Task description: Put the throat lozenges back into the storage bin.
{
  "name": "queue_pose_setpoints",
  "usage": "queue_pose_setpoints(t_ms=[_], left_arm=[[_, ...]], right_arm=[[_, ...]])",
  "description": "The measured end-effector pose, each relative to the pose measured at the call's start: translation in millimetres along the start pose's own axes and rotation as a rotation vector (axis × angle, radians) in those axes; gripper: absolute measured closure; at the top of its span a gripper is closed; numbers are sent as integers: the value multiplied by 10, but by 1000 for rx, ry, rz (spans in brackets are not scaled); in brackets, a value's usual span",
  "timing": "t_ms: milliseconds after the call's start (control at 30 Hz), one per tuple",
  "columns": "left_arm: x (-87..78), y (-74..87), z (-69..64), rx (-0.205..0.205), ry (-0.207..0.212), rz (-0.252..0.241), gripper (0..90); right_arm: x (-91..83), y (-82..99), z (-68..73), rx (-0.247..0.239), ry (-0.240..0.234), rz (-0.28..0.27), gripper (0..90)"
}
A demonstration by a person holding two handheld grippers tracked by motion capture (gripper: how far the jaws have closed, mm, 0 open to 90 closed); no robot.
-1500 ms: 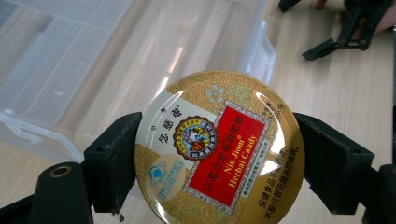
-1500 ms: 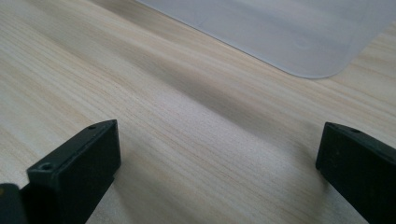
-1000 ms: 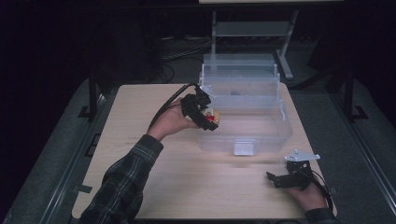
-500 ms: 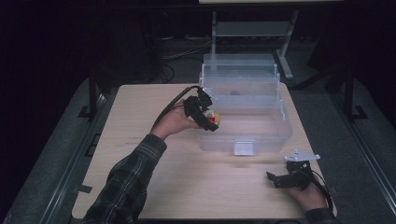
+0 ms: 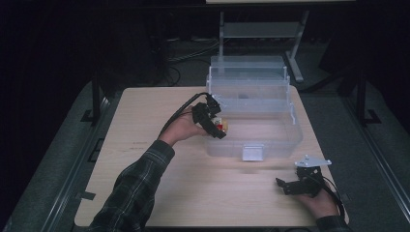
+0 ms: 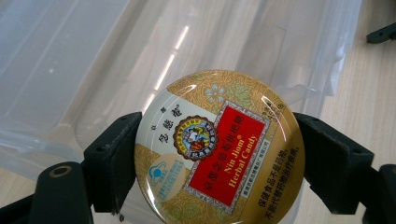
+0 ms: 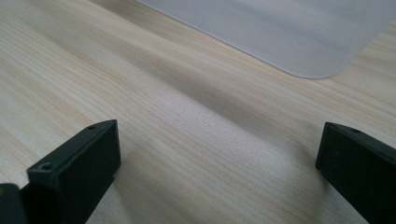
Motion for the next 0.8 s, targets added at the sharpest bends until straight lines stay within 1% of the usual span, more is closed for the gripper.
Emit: queue_pose_setpoints(t_ms=[100, 433, 467, 800], left_arm=[[19, 5, 13, 8, -1, 8, 194], [43, 38, 26, -1, 0, 25, 193], [46, 43, 24, -7, 0, 25, 193], [63, 77, 40, -5, 4, 31, 191]], right_arm=[[0, 0, 0, 0, 0, 0, 0], [0, 0, 0, 0, 0, 0, 0], [0, 0, 0, 0, 0, 0, 0], [1, 0, -1, -1, 1, 0, 0]])
Point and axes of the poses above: each handheld gripper's, and its own axes: x roughly forward along the jaws, y roughly out of its underside, z roughly to its left, the point moved 3 cm from there along x, roughly forward along the jaws, and after that the axes turned 2 degrees about x, right-handed, at the moved point
